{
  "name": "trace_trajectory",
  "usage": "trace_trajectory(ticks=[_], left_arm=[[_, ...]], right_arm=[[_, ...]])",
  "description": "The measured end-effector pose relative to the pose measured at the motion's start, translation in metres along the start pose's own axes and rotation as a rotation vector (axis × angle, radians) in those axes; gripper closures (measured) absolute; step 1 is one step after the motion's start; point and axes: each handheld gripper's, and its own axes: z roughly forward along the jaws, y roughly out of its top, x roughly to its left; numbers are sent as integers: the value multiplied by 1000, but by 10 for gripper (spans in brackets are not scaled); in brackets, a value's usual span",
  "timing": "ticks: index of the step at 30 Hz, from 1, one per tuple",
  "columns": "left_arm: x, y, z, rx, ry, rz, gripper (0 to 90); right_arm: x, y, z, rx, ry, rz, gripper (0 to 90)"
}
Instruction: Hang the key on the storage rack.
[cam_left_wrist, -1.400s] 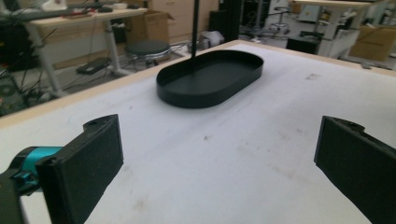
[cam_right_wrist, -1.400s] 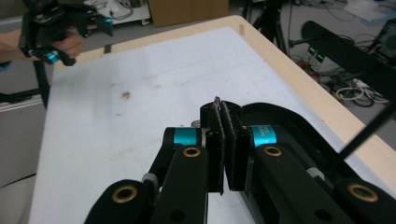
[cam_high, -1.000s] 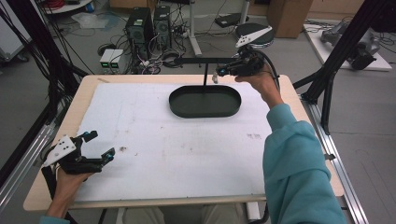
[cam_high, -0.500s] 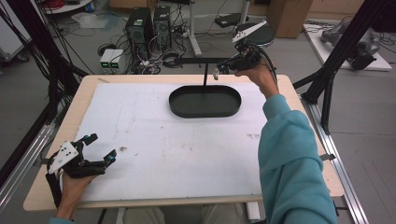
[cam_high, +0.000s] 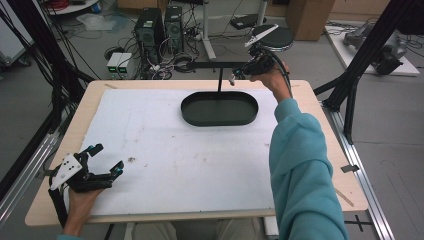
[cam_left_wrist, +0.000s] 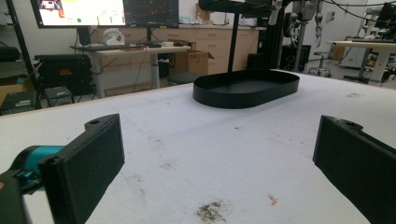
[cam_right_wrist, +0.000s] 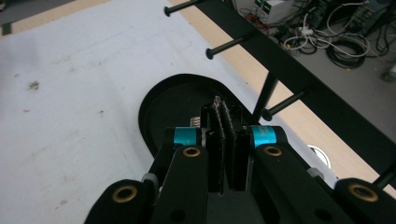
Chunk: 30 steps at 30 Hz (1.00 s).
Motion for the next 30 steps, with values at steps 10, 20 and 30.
trace_trajectory(ticks=[10,20,30], left_arm=[[0,0,0,-2,1,0,24],[1,0,0,-3,2,2,24],[1,0,-1,-4,0,1,24]], right_arm=[[-6,-1,8,14,-25,13,888],[-12,-5,10,17,-44,35,888],[-15,-5,14,18,-60,42,888]])
